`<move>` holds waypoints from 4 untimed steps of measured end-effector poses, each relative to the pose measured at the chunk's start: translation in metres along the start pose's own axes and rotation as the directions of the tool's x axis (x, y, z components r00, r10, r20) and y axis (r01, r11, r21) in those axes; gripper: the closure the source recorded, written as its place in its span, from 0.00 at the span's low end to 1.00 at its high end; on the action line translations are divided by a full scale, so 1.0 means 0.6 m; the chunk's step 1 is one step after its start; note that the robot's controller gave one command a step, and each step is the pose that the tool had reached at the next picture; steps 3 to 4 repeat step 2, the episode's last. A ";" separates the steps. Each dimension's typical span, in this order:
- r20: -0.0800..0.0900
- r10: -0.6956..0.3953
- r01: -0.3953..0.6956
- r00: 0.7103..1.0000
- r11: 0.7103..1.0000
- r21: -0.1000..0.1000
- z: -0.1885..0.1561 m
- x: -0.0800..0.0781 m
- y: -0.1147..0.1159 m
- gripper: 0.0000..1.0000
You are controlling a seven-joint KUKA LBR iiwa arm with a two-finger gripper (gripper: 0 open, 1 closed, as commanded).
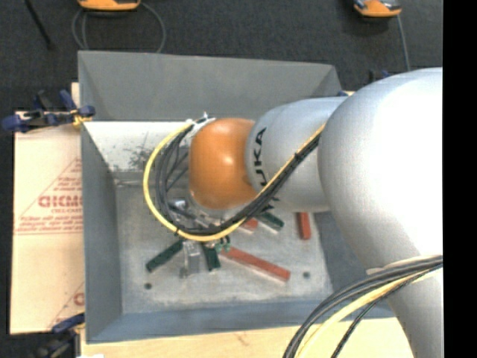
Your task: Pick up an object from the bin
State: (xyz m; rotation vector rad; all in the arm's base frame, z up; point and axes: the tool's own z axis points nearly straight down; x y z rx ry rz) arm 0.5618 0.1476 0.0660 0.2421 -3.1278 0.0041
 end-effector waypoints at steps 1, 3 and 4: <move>0.007 0.003 -0.003 1.000 1.000 -0.005 -0.008 -0.004 0.005 1.00; 0.016 -0.247 0.247 0.969 0.969 0.003 -0.234 -0.018 -0.023 1.00; 0.016 -0.247 0.247 0.969 0.969 0.003 -0.234 -0.018 -0.023 1.00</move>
Offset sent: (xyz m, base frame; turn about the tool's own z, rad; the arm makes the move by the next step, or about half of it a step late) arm 0.0000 0.0000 0.0000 0.0000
